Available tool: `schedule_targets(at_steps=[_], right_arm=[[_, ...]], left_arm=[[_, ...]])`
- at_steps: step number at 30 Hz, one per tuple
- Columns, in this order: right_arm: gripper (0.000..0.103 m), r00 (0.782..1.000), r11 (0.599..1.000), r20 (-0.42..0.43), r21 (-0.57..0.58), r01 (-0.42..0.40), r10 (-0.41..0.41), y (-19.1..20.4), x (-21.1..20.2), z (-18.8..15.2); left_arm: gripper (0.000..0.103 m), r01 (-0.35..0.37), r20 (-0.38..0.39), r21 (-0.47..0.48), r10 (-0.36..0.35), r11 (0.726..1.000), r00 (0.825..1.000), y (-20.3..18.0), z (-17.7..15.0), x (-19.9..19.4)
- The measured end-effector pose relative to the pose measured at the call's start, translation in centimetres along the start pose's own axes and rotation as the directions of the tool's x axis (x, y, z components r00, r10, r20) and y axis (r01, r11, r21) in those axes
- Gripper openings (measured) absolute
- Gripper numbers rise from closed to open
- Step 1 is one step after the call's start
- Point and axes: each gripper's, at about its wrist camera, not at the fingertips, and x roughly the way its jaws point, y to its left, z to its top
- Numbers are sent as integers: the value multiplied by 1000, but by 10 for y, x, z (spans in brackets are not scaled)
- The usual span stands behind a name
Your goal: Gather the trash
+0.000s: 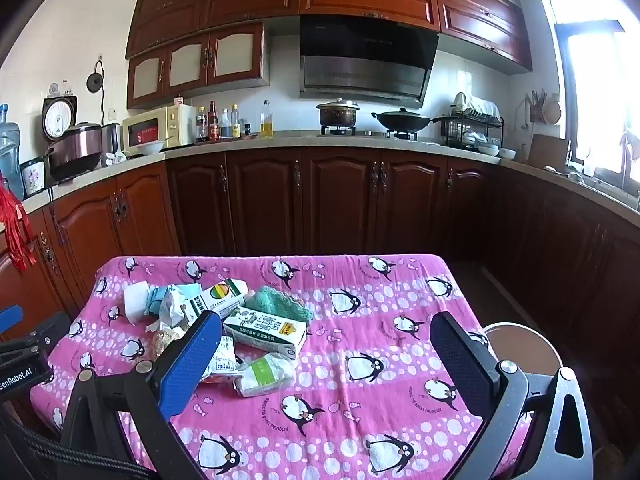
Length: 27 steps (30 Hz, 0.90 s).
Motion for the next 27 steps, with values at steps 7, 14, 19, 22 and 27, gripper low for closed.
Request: schedule_targets(at_steps=[7,14,19,22,27], right_arm=[[103,1000,1000,-16,-6,0,-1,2,0,2],[103,1000,1000,-11,-1,1,-1,0,3,-5],[103,1000,1000,-8,-4,2,-2,2,2,1],[103,1000,1000,-3,-4,6,-6,2,2,1],[103,1000,1000,15,2,6,-6,1,0,3]], left_arm=[[100,5,3,16,-6,1000,1000,2,-3,-1],[100,12,13,15,-12,1000,1000,-3,1,-1],[100,20,27,1,-20,1000,999,-1,3,-4],[100,24,33,-5,-24,1000,999,0,4,-6],[100,26,45,-13,-25,1000,999,1,7,-9]])
